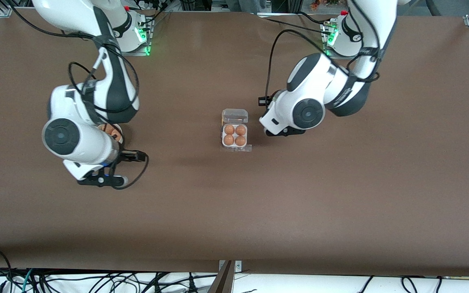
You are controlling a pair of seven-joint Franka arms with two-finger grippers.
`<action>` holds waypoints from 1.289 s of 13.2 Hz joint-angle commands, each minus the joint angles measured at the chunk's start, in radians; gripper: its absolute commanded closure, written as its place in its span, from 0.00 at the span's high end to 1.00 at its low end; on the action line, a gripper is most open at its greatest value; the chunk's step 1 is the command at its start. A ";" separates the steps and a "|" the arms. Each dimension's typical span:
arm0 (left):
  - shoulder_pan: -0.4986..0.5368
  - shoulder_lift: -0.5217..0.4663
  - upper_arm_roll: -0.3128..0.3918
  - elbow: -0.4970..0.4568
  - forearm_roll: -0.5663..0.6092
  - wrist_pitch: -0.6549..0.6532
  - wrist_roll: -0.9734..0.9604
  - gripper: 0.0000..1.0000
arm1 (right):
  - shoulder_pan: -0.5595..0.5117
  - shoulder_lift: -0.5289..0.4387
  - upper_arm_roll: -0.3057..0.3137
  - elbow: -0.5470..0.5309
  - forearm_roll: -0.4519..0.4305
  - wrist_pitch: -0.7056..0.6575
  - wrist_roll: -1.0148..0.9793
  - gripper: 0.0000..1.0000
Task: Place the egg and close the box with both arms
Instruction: 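Raise the right gripper away while the left gripper reaches the lid, then fold the carton lid over the eggs with the left gripper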
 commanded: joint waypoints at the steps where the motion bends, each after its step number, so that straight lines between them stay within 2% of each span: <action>1: -0.071 0.065 0.012 0.033 -0.028 -0.010 -0.061 0.04 | -0.078 -0.132 0.048 -0.087 -0.020 -0.022 -0.046 1.00; 3: -0.088 0.087 0.013 0.033 -0.052 -0.006 -0.067 0.02 | -0.271 -0.267 0.233 -0.185 -0.069 0.001 -0.046 1.00; 5: -0.108 0.099 0.013 0.033 -0.078 0.026 -0.067 0.00 | -0.370 -0.378 0.321 -0.241 -0.143 0.015 -0.047 1.00; 6: -0.111 0.105 0.012 0.035 -0.081 0.046 -0.073 0.00 | -0.426 -0.436 0.364 -0.276 -0.146 0.021 -0.046 1.00; 8: -0.151 0.110 0.013 0.035 -0.092 0.085 -0.093 0.00 | -0.474 -0.530 0.387 -0.327 -0.146 0.055 -0.046 1.00; 10: -0.168 0.128 0.013 0.035 -0.094 0.128 -0.116 0.00 | -0.506 -0.576 0.392 -0.333 -0.146 0.038 -0.057 1.00; 15: -0.206 0.170 0.013 0.036 -0.091 0.211 -0.144 0.00 | -0.514 -0.570 0.393 -0.345 -0.145 0.030 -0.113 1.00; 17: -0.201 0.176 0.018 0.068 -0.089 0.227 -0.147 0.00 | -0.513 -0.562 0.395 -0.339 -0.149 0.043 -0.115 1.00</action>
